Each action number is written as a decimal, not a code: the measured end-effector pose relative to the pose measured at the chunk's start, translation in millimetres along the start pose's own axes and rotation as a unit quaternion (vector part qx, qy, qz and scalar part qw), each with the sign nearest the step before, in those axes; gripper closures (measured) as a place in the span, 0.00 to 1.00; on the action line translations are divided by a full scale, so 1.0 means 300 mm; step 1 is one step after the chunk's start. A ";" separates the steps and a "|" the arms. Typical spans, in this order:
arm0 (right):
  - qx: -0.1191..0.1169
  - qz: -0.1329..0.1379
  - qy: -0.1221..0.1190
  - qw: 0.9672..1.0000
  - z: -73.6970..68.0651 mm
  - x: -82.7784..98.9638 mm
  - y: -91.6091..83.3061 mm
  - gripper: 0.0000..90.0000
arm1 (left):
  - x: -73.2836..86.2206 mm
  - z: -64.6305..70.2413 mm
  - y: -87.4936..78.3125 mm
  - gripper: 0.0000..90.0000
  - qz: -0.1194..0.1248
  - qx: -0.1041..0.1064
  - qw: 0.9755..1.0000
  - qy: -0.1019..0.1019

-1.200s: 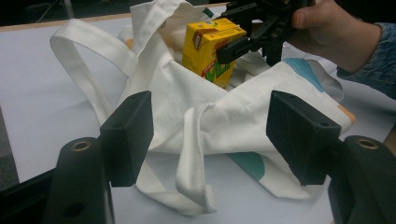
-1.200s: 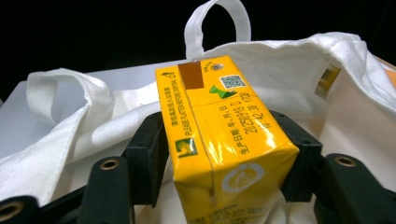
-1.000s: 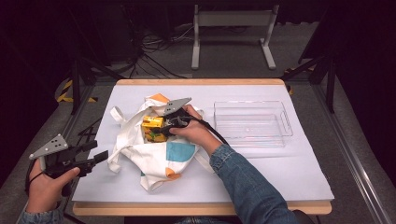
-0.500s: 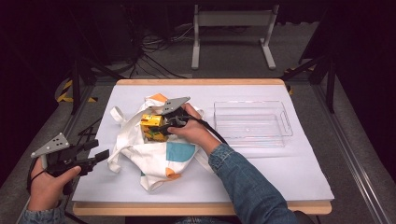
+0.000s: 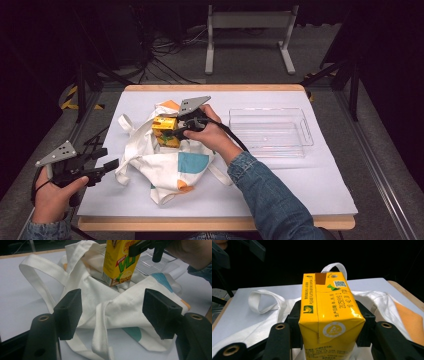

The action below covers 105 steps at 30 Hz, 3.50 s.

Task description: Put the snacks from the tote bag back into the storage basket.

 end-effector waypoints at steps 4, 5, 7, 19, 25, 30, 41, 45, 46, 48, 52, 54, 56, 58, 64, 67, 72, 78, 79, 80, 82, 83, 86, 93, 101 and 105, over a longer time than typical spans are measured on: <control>0.000 0.005 -0.004 1.000 0.001 -0.024 -0.027 0.57 | -0.003 -0.001 0.007 0.37 -0.002 0.002 1.000 0.001; -0.001 0.007 -0.006 1.000 0.001 -0.034 -0.039 0.57 | -0.005 0.000 0.010 0.37 -0.002 0.003 1.000 0.000; 0.000 0.011 -0.008 1.000 0.000 -0.050 -0.060 0.57 | -0.008 -0.001 0.013 0.37 -0.002 0.004 1.000 0.003; -0.002 0.024 -0.023 0.999 -0.006 -0.104 -0.184 0.58 | -0.036 0.001 0.054 0.37 -0.006 0.016 1.000 0.007; -0.001 0.027 -0.029 0.999 -0.010 -0.119 -0.250 0.58 | -0.055 -0.001 0.078 0.36 -0.006 0.021 1.000 0.009; 0.002 0.027 -0.036 0.999 -0.017 -0.127 -0.302 0.58 | -0.066 0.003 0.096 0.36 -0.008 0.029 1.000 0.010; 0.012 0.030 -0.033 0.999 -0.010 -0.122 -0.432 0.58 | -0.091 0.012 0.136 0.36 -0.011 0.046 0.999 0.009; 0.026 0.021 -0.032 0.999 0.004 -0.104 -0.478 0.57 | -0.101 0.011 0.151 0.36 -0.009 0.048 0.999 0.015; 0.027 0.019 -0.030 0.999 0.006 -0.099 -0.487 0.57 | -0.102 0.010 0.154 0.36 -0.010 0.047 0.999 0.016; 0.028 0.019 -0.029 0.999 0.008 -0.093 -0.505 0.58 | -0.107 0.009 0.159 0.35 -0.008 0.046 0.999 0.018; 0.029 0.021 -0.029 0.999 0.010 -0.085 -0.541 0.57 | -0.110 0.009 0.166 0.34 -0.009 0.046 0.999 0.016; 0.028 0.019 -0.028 0.999 0.010 -0.081 -0.556 0.57 | -0.111 0.008 0.171 0.34 -0.010 0.046 0.999 0.019; 0.028 0.019 -0.028 0.999 0.011 -0.078 -0.569 0.57 | -0.111 0.008 0.172 0.33 -0.010 0.046 0.999 0.019; 0.028 0.020 -0.027 0.999 0.012 -0.077 -0.579 0.57 | -0.111 0.007 0.173 0.33 -0.011 0.044 0.999 0.016; 0.028 0.016 -0.028 0.999 0.018 -0.067 -0.622 0.57 | -0.108 0.007 0.167 0.32 -0.016 0.043 0.999 0.012; 0.028 0.015 -0.028 0.999 0.020 -0.061 -0.644 0.57 | -0.106 0.006 0.164 0.31 -0.015 0.040 0.999 0.009; 0.039 0.009 -0.026 0.999 0.027 -0.047 -0.682 0.57 | -0.103 0.005 0.160 0.31 -0.019 0.039 0.999 0.010; 0.036 0.008 -0.023 0.999 0.031 -0.028 -0.722 0.57 | -0.101 0.006 0.161 0.32 -0.020 0.039 0.999 0.010; 0.037 0.008 -0.023 0.999 0.033 -0.023 -0.727 0.57 | -0.100 0.004 0.161 0.31 -0.021 0.039 0.999 0.010; 0.037 0.004 -0.023 0.999 0.035 -0.010 -0.737 0.57 | -0.099 0.003 0.161 0.31 -0.020 0.037 0.999 0.008; 0.037 0.002 -0.024 0.999 0.037 -0.004 -0.741 0.57 | -0.099 0.002 0.161 0.31 -0.019 0.036 0.999 0.009; 0.037 0.001 -0.024 0.999 0.038 0.002 -0.746 0.57 | -0.098 0.003 0.162 0.31 -0.020 0.036 0.999 0.007; 0.041 -0.001 -0.020 0.999 0.047 0.022 -0.761 0.57 | -0.097 0.005 0.161 0.32 -0.022 0.040 0.999 0.012; 0.047 0.005 -0.016 0.999 0.061 0.057 -0.793 0.57 | -0.086 0.005 0.143 0.32 -0.021 0.034 0.999 0.008; 0.047 -0.002 -0.016 0.999 0.066 0.120 -0.797 0.57 | -0.074 0.003 0.123 0.32 -0.019 0.025 0.999 0.009; 0.050 -0.004 -0.017 0.999 0.068 0.151 -0.795 0.57 | -0.068 0.000 0.117 0.32 -0.019 0.022 1.000 0.008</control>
Point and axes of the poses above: each handheld gripper's, and its own axes: y roughly forward along the jaws, x roughly out of its underside, z roughly to its right, the point moved 9 cm from there along y, roughly forward along the jaws, and after that the axes turned 7 degrees about -y, right-handed, at the moved point
